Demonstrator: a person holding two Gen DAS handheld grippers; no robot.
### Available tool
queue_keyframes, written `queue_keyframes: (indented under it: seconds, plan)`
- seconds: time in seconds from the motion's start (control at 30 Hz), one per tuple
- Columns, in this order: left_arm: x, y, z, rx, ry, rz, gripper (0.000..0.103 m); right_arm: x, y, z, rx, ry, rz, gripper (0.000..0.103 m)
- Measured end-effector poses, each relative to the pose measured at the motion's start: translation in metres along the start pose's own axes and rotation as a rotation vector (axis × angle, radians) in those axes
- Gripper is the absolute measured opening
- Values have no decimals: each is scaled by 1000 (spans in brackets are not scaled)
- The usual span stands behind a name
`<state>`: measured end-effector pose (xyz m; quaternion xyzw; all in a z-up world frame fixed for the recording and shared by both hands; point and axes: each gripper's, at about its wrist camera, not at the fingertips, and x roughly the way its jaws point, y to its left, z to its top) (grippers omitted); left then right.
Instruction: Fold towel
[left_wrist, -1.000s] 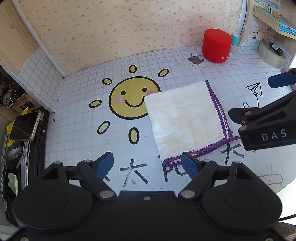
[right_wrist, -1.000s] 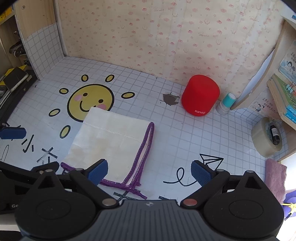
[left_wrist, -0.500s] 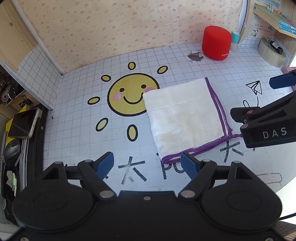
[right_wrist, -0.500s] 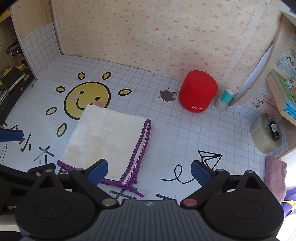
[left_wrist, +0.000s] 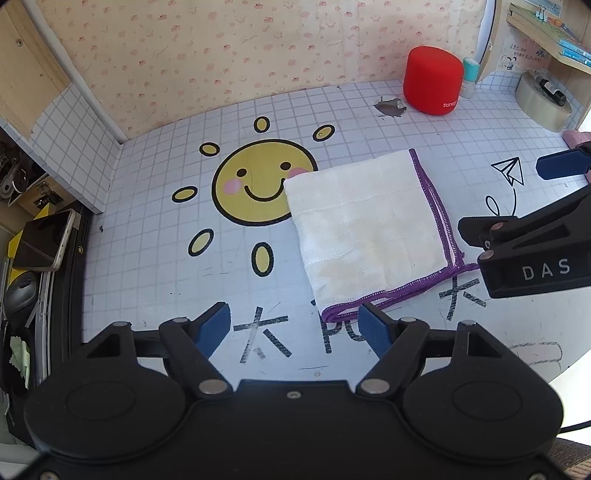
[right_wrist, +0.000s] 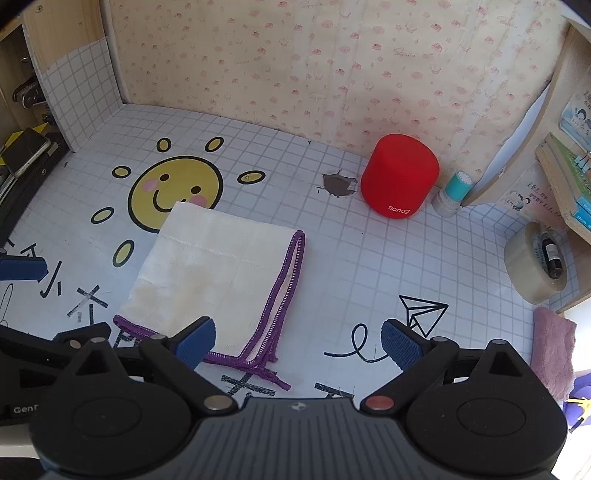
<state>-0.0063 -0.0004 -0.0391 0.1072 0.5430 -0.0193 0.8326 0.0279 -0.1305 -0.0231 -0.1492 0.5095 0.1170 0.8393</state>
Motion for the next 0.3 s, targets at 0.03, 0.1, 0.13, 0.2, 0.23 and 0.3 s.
queue_keyframes:
  seconds: [0.03, 0.1, 0.13, 0.2, 0.23, 0.3]
  plan:
    - [0, 0, 0, 1, -2, 3, 77, 0, 0, 0, -1, 1, 0, 97]
    - [0, 0, -1, 3, -6, 9, 77, 1, 1, 0, -2, 2, 0, 97]
    - [0, 0, -1, 3, -8, 10, 76, 1, 1, 0, -2, 3, 0, 97]
    - [0, 0, 0, 0, -11, 10, 76, 2, 1, 0, -3, 5, 0, 97]
    - [0, 1, 0, -1, -13, 10, 76, 2, 2, 0, -4, 7, 2, 97]
    - [0, 1, 0, -3, -14, 11, 76, 3, 2, 0, -6, 8, 1, 97]
